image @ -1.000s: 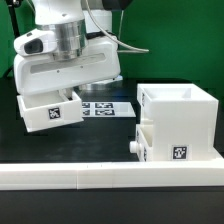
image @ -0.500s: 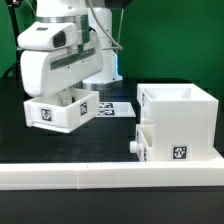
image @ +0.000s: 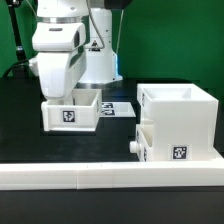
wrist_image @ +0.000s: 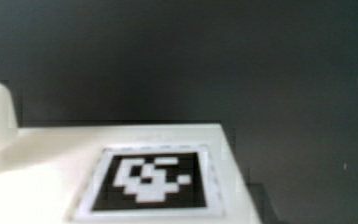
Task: Assemble drawer
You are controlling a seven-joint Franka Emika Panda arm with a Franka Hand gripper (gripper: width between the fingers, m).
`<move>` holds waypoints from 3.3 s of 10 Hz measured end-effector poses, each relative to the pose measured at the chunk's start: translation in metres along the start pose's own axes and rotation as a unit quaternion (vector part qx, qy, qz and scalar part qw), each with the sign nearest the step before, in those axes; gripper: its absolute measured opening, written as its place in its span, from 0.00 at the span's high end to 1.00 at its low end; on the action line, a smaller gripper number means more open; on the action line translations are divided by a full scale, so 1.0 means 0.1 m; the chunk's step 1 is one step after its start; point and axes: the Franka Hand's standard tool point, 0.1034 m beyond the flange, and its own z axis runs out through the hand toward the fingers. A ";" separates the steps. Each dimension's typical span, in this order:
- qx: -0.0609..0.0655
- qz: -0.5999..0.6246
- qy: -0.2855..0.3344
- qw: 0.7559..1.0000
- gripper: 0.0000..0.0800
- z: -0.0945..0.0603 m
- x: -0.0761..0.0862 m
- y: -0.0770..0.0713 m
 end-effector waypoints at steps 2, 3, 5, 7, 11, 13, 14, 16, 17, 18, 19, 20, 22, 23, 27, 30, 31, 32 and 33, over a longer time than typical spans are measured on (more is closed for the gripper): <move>-0.005 -0.090 -0.006 0.996 0.95 -0.02 0.01 0.11; -0.008 -0.104 -0.008 0.995 0.95 -0.02 0.01 0.16; -0.005 -0.096 -0.008 0.995 0.95 -0.01 0.00 0.14; -0.008 -0.099 -0.006 0.995 0.95 0.01 0.07 0.22; -0.014 -0.078 0.006 0.997 0.95 0.02 0.36 0.55; -0.012 -0.044 0.011 0.999 0.95 0.07 0.52 0.57; -0.012 -0.045 0.011 0.999 0.95 0.06 0.49 0.57; -0.011 -0.044 0.011 0.999 0.95 0.07 0.48 0.57; -0.011 -0.044 0.011 0.999 0.95 0.07 0.48 0.57; -0.012 -0.043 0.012 0.999 0.95 0.06 0.51 0.57; -0.014 -0.044 0.013 0.999 0.95 0.05 0.53 0.60; -0.017 -0.045 0.013 0.999 0.95 0.03 0.55 0.63; -0.021 -0.043 0.015 0.999 0.95 0.04 0.59 0.65; -0.037 -0.043 0.017 0.998 0.95 0.05 0.60 0.66; -0.032 -0.038 0.018 0.999 0.95 0.08 0.67 0.61; -0.033 -0.042 0.014 0.998 0.95 0.06 0.75 0.61; -0.033 -0.040 0.014 0.999 0.95 0.06 0.77 0.61; -0.033 -0.038 0.014 0.999 0.95 0.06 0.78 0.61; -0.033 -0.037 0.014 0.999 0.95 0.06 0.78 0.61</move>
Offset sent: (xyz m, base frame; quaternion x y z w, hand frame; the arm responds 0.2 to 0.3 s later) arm 0.0000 0.0000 0.0000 0.0000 0.0000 0.0000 1.0000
